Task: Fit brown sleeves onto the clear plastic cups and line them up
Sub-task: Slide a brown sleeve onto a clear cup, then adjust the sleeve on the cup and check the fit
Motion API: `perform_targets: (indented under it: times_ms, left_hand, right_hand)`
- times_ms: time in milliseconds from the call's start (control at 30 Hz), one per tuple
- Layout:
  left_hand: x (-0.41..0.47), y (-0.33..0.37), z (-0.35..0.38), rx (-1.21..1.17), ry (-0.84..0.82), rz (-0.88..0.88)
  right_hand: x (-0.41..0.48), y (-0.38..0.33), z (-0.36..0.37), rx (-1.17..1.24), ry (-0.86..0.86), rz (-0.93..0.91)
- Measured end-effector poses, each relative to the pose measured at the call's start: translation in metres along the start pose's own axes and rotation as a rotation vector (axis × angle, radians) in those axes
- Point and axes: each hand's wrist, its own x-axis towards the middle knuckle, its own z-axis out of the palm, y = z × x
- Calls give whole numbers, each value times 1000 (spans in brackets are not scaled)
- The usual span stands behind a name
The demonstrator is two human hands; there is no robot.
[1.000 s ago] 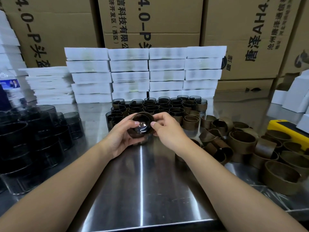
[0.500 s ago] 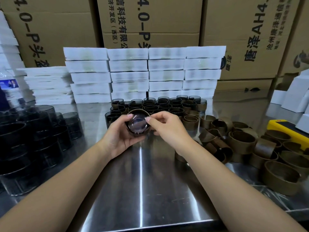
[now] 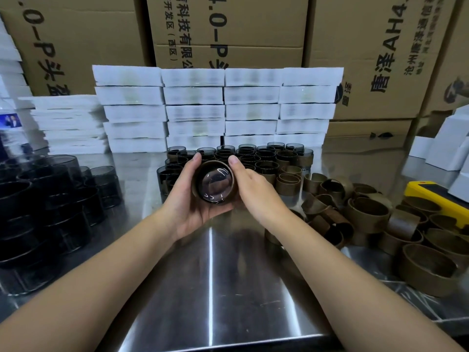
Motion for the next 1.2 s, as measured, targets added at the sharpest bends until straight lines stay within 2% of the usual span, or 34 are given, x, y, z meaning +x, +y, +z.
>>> perform_targets:
  times_ms: [133, 367, 567, 667, 733, 867, 1000, 1200]
  left_hand:
    - [0, 0, 2, -56, -35, 30]
    - [3, -3, -2, -53, 6, 45]
    - [4, -6, -1, 92, 80, 24]
    - [2, -6, 3, 160, 172, 35]
    - [1, -4, 6, 240, 252, 49]
    - [1, -1, 8, 293, 302, 72]
    - [-1, -1, 10, 293, 285, 89]
    - [-2, 3, 8, 307, 237, 61]
  right_hand:
    - [-1, -1, 1, -13, 6, -14]
    - [-5, -2, -1, -68, 21, -47]
    - [-6, 0, -1, -146, 29, -69]
    - [-6, 1, -1, -153, 32, -67]
    - [-5, 0, -2, -132, 30, -53]
    - [-2, -1, -1, -65, 33, -34]
    - [-1, 1, 0, 56, 57, -28]
    - [-2, -2, -2, 244, 7, -5]
